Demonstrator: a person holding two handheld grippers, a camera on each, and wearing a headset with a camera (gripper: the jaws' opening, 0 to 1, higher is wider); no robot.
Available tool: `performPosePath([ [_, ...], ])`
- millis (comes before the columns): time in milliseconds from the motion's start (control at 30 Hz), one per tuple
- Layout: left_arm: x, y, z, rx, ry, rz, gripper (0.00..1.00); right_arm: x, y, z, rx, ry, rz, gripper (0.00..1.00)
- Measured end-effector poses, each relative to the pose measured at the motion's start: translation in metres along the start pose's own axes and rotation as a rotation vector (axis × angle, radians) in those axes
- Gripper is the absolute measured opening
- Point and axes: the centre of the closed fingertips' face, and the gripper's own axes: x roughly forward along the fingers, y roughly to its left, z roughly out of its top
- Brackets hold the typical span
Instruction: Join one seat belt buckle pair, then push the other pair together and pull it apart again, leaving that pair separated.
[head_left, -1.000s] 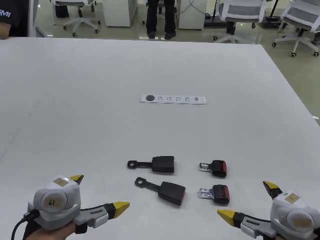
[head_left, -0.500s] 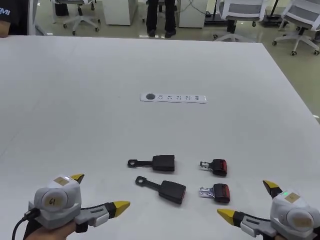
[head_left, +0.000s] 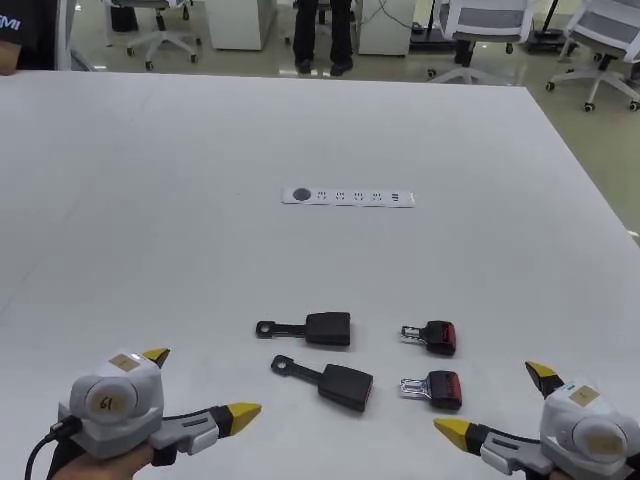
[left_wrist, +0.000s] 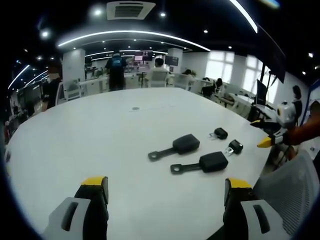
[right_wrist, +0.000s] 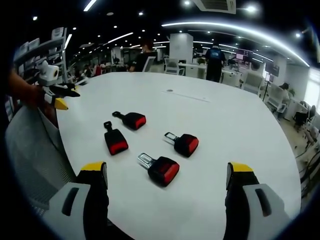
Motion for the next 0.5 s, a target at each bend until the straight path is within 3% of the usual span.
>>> performPosePath([
  [500,0.02,-0.008,0.001,0.01,0.022,-0.041,0.99,0.019,-0.003,-0.002,0.002,0.027,0.028,1.0],
])
